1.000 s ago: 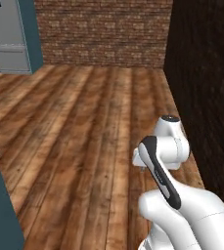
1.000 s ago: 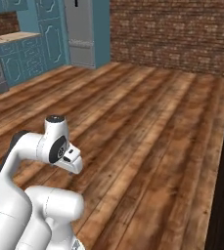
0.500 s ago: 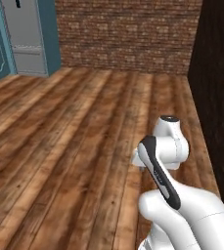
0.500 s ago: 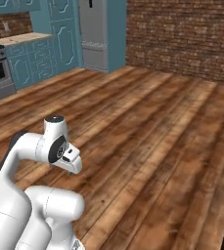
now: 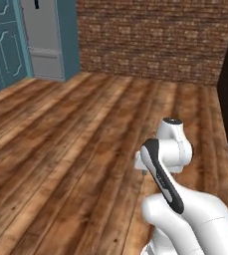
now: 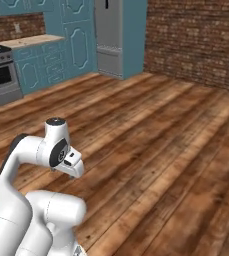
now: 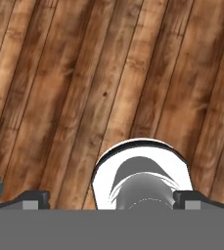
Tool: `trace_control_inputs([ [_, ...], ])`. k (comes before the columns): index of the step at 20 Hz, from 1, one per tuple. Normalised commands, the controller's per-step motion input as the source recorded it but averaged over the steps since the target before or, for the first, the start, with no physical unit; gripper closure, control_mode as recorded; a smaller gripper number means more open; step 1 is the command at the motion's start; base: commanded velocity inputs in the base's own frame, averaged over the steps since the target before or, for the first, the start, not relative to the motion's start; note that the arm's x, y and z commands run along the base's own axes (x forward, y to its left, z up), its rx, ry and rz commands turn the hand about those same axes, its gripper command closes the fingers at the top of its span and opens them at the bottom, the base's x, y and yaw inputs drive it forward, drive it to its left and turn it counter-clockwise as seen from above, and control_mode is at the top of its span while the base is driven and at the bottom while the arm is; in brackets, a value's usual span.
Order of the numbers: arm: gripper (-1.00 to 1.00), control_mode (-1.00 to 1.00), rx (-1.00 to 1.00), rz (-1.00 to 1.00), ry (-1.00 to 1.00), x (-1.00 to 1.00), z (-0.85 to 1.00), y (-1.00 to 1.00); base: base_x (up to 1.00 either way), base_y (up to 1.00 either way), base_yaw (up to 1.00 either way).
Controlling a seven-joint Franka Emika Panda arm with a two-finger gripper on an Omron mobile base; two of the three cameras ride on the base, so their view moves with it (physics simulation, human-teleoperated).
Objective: Take the fork and place it on the left side of the plate. Then take the spoon and place it on the right side of the plate. Make sure they're directly next to the plate.
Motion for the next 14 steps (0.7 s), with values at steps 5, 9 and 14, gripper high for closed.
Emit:
trace_control_inputs([
  [5, -1.00, 1.00, 0.00, 0.00, 0.00, 0.00, 0.00, 0.00, 1.00, -0.35, 0.28],
  [9, -1.00, 1.00, 0.00, 0.00, 0.00, 0.00, 0.00, 0.00, 1.00, -0.34, 0.29],
  [14, -1.00, 1.00, 0.00, 0.00, 0.00, 0.00, 0.00, 0.00, 1.00, -0.29, 0.33],
])
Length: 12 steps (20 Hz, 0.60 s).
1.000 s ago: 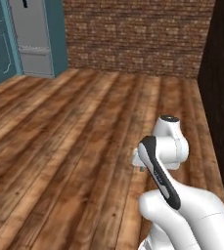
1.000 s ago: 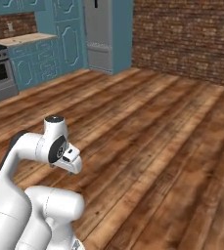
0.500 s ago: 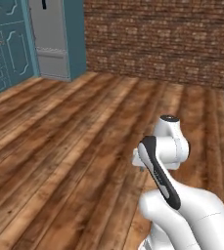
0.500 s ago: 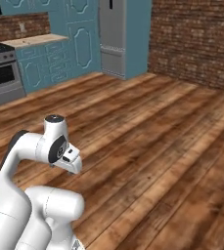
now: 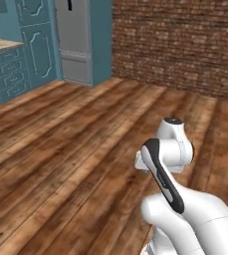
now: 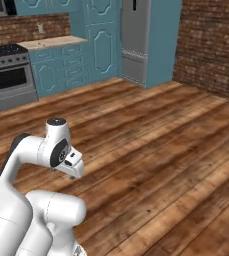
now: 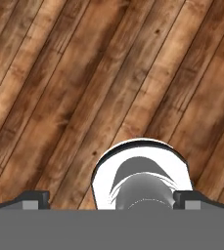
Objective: Take the fork and place it on the left side of the plate. Then take the spoon and place it on the right side of the plate. Make sure they're directly next to the plate.
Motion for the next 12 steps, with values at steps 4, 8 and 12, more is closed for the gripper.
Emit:
trace_control_inputs([
  [4, -1.00, 1.00, 0.00, 0.00, 0.00, 0.00, 0.00, 0.00, 1.00, -0.30, 0.37],
  [8, -1.00, 1.00, 0.00, 0.00, 0.00, 0.00, 0.00, 0.00, 1.00, -0.27, 0.39],
  [12, -1.00, 1.00, 0.00, 0.00, 0.00, 0.00, 0.00, 0.00, 1.00, -0.28, 0.39],
])
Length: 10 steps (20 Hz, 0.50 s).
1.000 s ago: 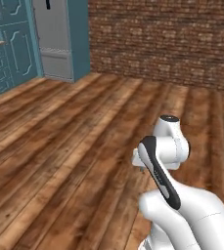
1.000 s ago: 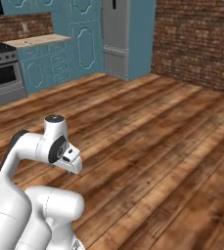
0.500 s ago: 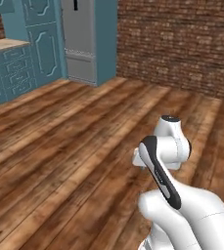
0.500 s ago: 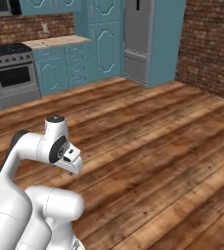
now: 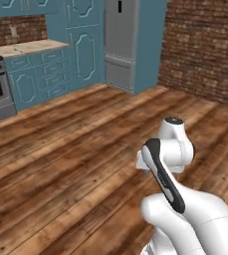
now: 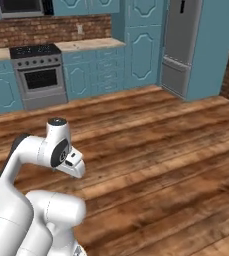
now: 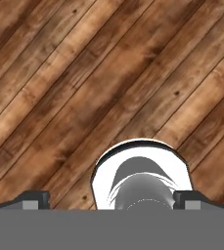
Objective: Take the fork and place it on the left side of the plate. Then take the spoon and place it on the right side of the plate. Make sure they're directly next to the plate.
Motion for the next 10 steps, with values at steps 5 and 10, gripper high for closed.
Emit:
trace_control_inputs([
  [5, -1.00, 1.00, 0.00, 0.00, 0.00, 0.00, 0.00, 0.00, 1.00, -0.33, 0.32],
  [10, -1.00, 1.00, 0.00, 0.00, 0.00, 0.00, 0.00, 0.00, 1.00, -0.35, 0.25],
])
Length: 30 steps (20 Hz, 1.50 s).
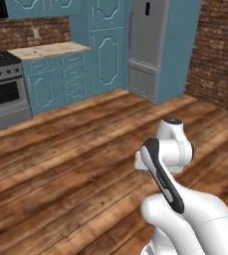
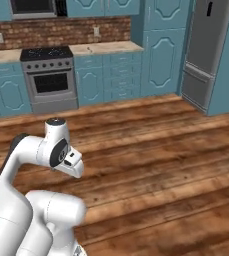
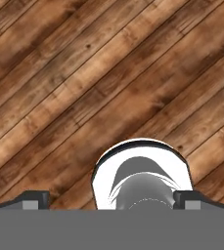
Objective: Take the fork and place it on the left side of the plate. Then take the spoon and place it on the right side of the plate. Make sure they're directly next to the plate.
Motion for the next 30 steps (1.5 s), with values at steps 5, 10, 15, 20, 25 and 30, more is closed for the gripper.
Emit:
trace_control_inputs([
  [5, -1.00, 1.00, 0.00, 0.00, 0.00, 0.00, 0.00, 0.00, 1.00, -0.30, 0.27],
  [10, -1.00, 1.00, 0.00, 0.00, 0.00, 0.00, 0.00, 0.00, 1.00, -0.28, 0.28],
  [15, -1.00, 1.00, 0.00, 0.00, 0.00, 0.00, 0.00, 0.00, 1.00, -0.38, 0.23],
  [20, -1.00, 1.00, 0.00, 0.00, 0.00, 0.00, 0.00, 0.00, 1.00, -0.43, 0.14],
  [25, -1.00, 1.00, 0.00, 0.00, 0.00, 0.00, 0.00, 0.00, 1.00, -0.43, 0.14],
  [30, -1.00, 1.00, 0.00, 0.00, 0.00, 0.00, 0.00, 0.00, 1.00, -0.33, 0.10],
])
